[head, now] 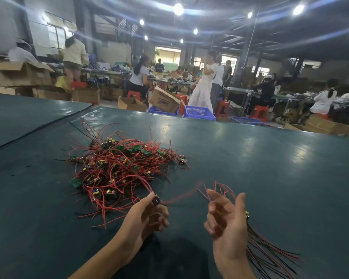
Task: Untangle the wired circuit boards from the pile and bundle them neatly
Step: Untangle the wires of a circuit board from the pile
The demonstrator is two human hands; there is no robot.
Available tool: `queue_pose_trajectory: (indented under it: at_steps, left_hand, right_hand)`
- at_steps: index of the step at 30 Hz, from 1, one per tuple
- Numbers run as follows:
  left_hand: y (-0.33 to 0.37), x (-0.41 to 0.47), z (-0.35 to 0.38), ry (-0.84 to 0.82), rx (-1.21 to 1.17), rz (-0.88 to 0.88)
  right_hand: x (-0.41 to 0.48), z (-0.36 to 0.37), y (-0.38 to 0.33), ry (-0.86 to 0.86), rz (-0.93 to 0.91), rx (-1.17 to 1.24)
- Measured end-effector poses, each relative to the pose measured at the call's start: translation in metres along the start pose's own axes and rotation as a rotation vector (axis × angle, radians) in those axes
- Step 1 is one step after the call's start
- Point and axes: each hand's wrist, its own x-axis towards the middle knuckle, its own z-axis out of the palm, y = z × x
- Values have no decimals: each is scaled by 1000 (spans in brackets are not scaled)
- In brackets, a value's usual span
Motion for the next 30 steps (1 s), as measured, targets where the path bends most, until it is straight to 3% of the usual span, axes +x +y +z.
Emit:
queue_pose_trajectory:
  at_steps: [5,7,9,13,14,17,19,24,26,30]
  left_hand:
    - [2,2,9,-98,117,-128]
    - [-2,-1,5,-143,237,-67]
    - [0,-1,5,-98,180,-71]
    - [0,11,11,-39,180,-276]
    - [-2,8,8,-101,115,-292]
    - [-10,0,-2,-310,51,-241]
    - [-12,-1,1,-297,87,-186]
    - [-15,-6,6,-378,470,221]
    - [-14,-9,10,-321,460,273]
    - [-16,-4,12,-131,351,212]
  right_hand:
    - [-11,14,15,-162,190,-378]
    - [-18,20,20,-242,210,-372]
    - [-22,24,23,-277,205,-344]
    - [-18,24,29,-146,196,-336]
    - [-17,24,29,-116,184,-335]
    - [-16,24,28,-27,148,-315]
    - [-16,24,28,36,133,-306]
    - [-17,21,28,74,97,-322]
    - [-18,21,31,44,45,-378]
    - [-20,22,34,-6,-83,-471]
